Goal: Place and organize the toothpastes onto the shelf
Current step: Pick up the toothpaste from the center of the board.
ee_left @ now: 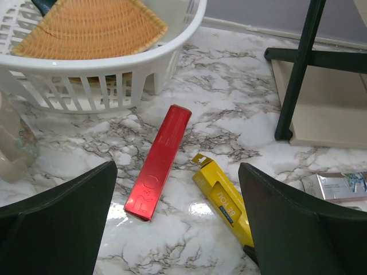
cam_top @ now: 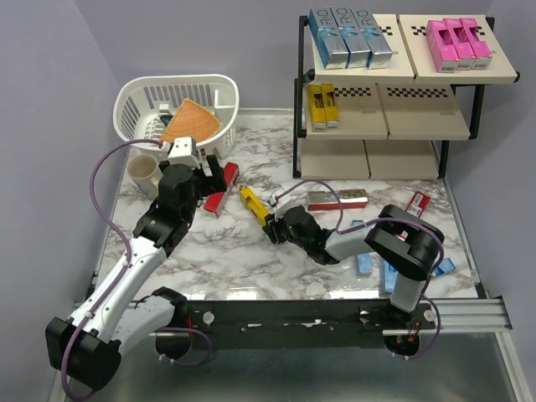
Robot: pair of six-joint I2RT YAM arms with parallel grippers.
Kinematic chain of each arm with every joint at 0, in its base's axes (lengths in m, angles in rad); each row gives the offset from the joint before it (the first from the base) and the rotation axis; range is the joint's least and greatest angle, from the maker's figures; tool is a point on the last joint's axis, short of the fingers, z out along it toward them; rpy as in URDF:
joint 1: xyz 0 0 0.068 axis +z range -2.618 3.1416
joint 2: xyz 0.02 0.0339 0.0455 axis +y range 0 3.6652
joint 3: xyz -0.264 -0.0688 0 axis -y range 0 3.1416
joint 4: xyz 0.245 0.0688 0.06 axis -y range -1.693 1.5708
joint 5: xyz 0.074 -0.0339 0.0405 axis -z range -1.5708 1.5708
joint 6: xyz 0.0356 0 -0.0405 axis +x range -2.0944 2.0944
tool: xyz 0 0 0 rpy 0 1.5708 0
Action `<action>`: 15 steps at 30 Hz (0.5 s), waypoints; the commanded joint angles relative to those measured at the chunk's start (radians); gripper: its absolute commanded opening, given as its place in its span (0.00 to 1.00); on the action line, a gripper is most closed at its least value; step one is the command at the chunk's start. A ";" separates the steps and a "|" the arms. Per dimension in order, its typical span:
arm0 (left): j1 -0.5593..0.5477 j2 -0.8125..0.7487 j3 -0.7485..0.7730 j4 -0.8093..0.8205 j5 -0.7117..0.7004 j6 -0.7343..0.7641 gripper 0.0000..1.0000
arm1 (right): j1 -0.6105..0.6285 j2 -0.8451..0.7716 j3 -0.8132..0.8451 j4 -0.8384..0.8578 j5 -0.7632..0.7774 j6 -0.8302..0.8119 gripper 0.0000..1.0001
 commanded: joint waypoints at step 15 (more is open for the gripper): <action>0.009 -0.315 -0.423 0.569 0.295 -0.350 0.99 | -0.036 -0.465 -0.249 0.233 -0.397 0.520 0.27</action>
